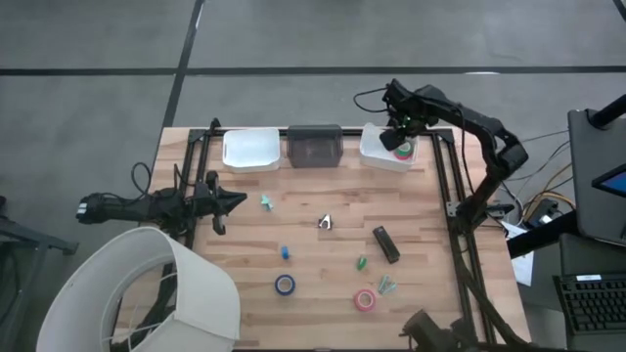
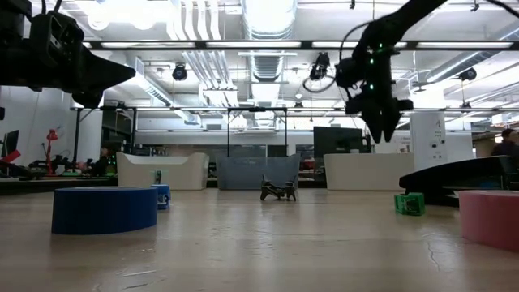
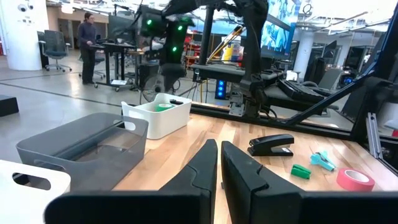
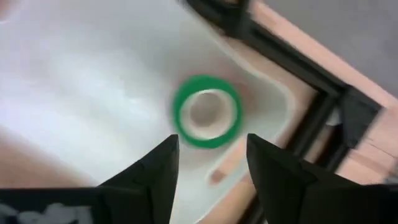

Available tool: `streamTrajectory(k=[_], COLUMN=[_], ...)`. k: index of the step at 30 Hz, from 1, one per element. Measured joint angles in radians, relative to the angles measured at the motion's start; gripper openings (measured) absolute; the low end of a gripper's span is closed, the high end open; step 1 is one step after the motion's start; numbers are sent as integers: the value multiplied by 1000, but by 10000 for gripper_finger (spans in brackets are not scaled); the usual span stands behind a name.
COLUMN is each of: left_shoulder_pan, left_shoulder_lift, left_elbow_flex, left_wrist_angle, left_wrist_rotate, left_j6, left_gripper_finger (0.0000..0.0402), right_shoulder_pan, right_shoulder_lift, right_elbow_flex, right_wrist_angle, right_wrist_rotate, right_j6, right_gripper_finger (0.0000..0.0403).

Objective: Pick and place Stapler, Stapler remover, tape
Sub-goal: Put the pink tape into the right white bin

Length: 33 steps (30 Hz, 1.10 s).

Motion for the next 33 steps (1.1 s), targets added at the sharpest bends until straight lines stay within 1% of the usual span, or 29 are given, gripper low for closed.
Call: streamTrajectory(k=[5,11,15,19,29,33], left_shoulder_pan=[0,0,0,0,0,0], left_shoulder_lift=[0,0,0,0,0,0], left_elbow_flex=[0,0,0,0,0,0], left_wrist_angle=[0,0,0,0,0,0], left_wrist_rotate=[0,0,0,0,0,0], left_j6=[0,0,0,0,0,0], left_gripper_finger=[26,26,26,26,26,26], right_shoulder_pan=[96,283,416,526,727,806], right_shoulder_lift=[-67,-123,-129,-117,-57,-45], right_elbow_flex=[-1,-1,-1,-4,-6,-6], right_wrist_angle=[12,71,101,160,182,218], right_wrist_rotate=[-109,-277,-287,-280,-303,-304], right_j6=[-10,-10,68,178,394,413], right_gripper_finger=[187,182,175,169,153,146])
